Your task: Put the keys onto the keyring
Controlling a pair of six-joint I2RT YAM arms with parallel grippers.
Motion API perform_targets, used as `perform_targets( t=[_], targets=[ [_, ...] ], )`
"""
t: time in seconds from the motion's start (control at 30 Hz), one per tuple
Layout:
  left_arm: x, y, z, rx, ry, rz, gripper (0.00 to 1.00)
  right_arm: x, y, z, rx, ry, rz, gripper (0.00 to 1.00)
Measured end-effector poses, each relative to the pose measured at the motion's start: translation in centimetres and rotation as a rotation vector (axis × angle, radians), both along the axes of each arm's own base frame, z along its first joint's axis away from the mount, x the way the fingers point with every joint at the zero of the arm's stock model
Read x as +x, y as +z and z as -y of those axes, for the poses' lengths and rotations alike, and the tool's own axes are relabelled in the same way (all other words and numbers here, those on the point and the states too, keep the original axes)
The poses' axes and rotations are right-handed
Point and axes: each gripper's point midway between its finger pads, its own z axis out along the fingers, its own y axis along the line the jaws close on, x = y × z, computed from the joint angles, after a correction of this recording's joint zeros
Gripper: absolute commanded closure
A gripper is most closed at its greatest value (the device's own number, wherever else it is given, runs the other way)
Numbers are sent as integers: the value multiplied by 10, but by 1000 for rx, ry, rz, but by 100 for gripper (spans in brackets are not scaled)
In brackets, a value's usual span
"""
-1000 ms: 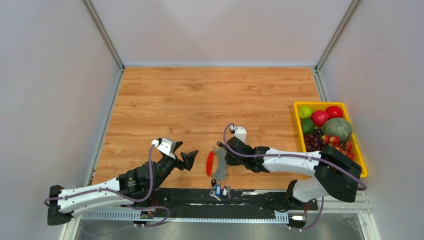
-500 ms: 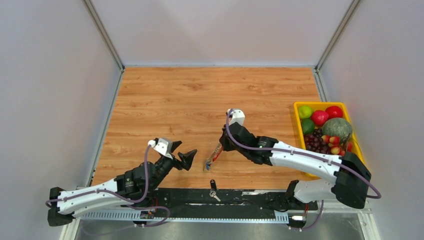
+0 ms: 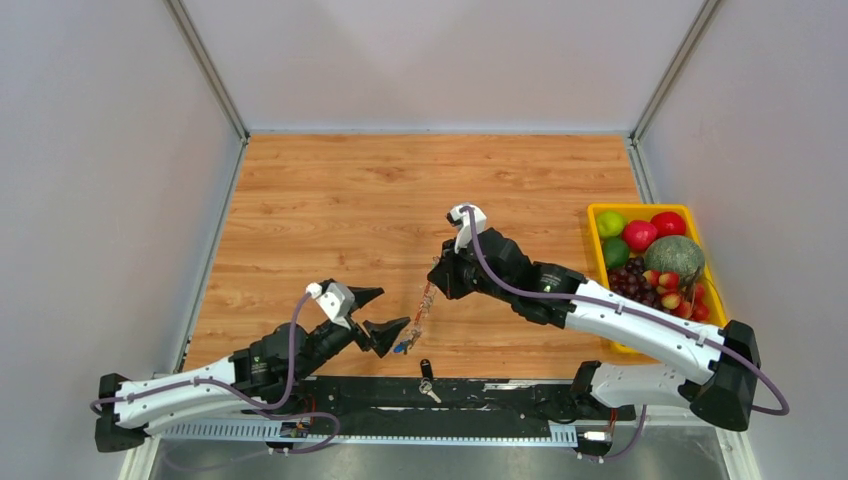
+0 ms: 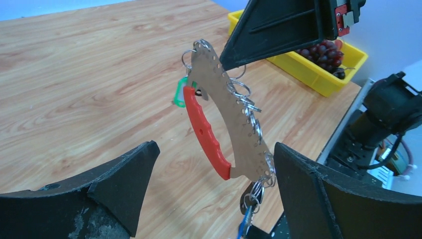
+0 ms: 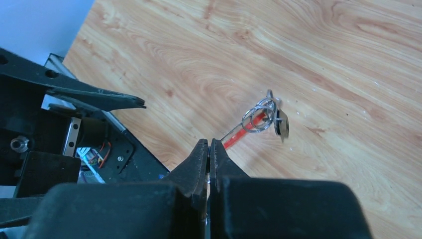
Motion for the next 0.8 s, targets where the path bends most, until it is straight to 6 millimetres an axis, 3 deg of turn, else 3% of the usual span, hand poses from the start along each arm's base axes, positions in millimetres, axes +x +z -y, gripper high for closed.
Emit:
perform_targets(
  t=[0.3, 0.43, 0.8],
  targets=[
    [-6, 52, 21, -13, -74, 20, 0, -13, 14, -3, 2, 68, 27, 100],
    [-5, 63, 32, 1, -85, 23, 0, -15, 13, -4, -11, 76, 31, 100],
    [0, 31, 60, 156, -116, -12, 0, -8, 26, -7, -1, 44, 59, 100]
  ],
)
